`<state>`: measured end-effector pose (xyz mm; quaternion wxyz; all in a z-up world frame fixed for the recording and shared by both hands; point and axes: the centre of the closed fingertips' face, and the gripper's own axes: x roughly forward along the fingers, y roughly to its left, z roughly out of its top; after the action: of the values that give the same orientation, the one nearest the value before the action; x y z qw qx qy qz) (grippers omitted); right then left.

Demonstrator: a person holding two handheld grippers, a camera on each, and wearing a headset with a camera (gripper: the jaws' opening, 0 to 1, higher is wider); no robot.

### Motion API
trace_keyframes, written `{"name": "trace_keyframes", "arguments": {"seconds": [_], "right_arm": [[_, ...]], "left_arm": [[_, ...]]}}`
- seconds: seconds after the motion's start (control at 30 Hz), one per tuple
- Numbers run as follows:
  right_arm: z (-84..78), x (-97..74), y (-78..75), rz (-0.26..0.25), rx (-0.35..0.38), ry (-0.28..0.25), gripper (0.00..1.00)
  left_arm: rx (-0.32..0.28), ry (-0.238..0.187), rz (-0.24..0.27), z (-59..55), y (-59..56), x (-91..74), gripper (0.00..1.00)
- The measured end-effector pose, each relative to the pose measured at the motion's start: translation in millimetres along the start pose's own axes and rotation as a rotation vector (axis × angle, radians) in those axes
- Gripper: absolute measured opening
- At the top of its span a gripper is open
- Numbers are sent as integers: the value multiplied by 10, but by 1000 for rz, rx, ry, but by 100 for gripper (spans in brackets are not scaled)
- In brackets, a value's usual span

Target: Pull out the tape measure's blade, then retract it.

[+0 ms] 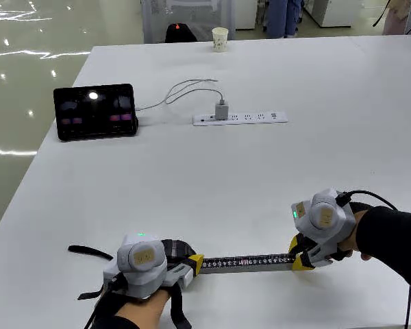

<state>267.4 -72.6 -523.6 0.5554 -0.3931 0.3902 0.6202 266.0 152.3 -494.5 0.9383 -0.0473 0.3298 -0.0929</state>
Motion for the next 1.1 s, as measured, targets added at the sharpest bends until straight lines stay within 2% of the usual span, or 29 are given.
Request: {"name": "trace_keyframes", "arguments": {"seconds": [1.1], "right_arm": [[100, 40, -6, -1, 13, -6, 11]], "left_arm": [[4, -1, -2, -6, -6, 2, 61]]}}
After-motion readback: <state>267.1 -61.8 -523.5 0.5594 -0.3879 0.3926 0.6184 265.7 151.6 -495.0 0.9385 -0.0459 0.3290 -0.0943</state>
